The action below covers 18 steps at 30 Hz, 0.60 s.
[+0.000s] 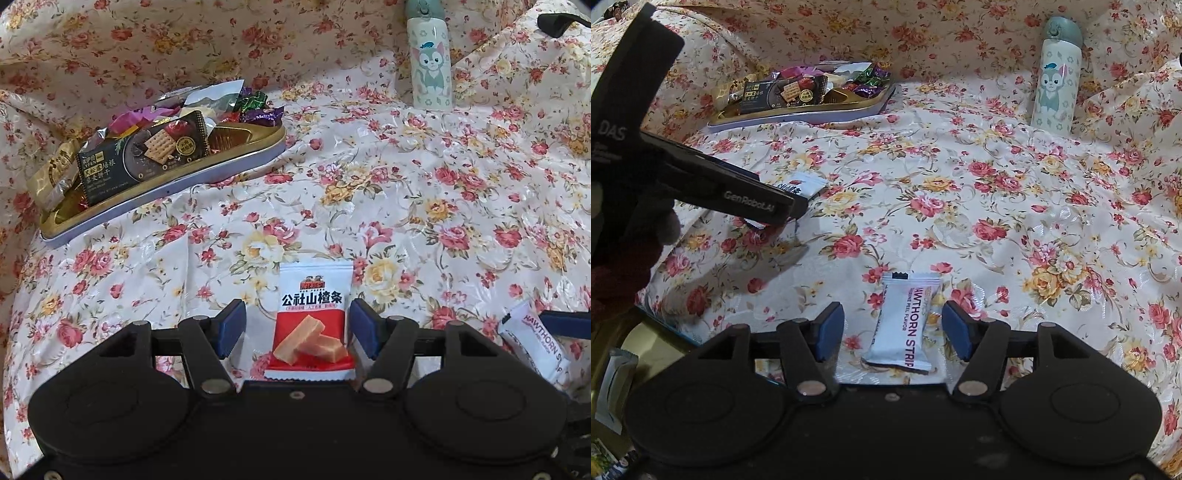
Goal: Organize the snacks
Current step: 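Grasp red hawthorn pack with left gripper while right gripper approaches white hawthorn bar, then close right gripper on the white hawthorn strip bar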
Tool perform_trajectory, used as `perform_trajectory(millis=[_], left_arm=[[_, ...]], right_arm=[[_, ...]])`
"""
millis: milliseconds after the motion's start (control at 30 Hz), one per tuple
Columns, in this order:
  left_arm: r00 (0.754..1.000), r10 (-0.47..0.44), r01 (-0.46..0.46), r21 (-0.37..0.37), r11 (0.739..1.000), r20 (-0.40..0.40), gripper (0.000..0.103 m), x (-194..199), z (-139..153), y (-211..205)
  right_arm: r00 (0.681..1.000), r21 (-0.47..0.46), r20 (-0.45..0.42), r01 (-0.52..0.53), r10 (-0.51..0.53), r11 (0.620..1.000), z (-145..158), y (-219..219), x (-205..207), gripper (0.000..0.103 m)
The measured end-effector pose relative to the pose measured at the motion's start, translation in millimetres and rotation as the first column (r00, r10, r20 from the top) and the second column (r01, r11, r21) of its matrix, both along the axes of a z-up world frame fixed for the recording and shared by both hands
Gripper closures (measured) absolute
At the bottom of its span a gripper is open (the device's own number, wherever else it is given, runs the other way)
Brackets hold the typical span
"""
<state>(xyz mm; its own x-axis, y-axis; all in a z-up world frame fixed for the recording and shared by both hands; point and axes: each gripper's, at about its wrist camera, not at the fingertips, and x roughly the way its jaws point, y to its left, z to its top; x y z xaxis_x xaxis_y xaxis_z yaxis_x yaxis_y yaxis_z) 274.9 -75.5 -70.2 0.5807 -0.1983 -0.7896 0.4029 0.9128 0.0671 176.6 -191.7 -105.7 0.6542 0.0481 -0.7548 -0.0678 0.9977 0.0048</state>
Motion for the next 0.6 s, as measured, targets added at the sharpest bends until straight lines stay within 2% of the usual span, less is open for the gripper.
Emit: perform_trajectory(millis=[133, 200, 333, 400, 500, 600], left_arm=[[1.000, -0.003, 0.003, -0.014, 1.000, -0.004, 0.034, 4, -2, -1], [1.000, 0.006, -0.006, -0.020, 1.000, -0.001, 0.027, 5, -4, 0], [0.999, 0.025, -0.027, -0.058, 0.998, -0.021, 0.022, 10, -7, 5], [0.999, 0.033, -0.033, -0.053, 0.998, -0.017, 0.013, 11, -9, 6], [0.998, 0.057, -0.059, -0.050, 0.997, -0.026, 0.006, 14, -12, 7], [0.997, 0.071, -0.073, -0.044, 0.996, -0.038, 0.003, 17, -13, 7]], right_arm=[[1.000, -0.005, -0.002, -0.008, 0.008, 1.000, -1, 2, 1, 0.033], [1.000, -0.002, -0.005, -0.011, 0.011, 1.000, -1, 3, 2, 0.030], [1.000, -0.003, -0.012, -0.010, 0.010, 1.000, -1, 3, 3, 0.030], [1.000, -0.004, -0.013, -0.011, 0.010, 1.000, 0, 3, 3, 0.029], [1.000, -0.013, -0.011, -0.012, 0.012, 1.000, -1, 5, 3, 0.029], [1.000, -0.018, -0.011, -0.012, 0.012, 1.000, -2, 6, 3, 0.028]])
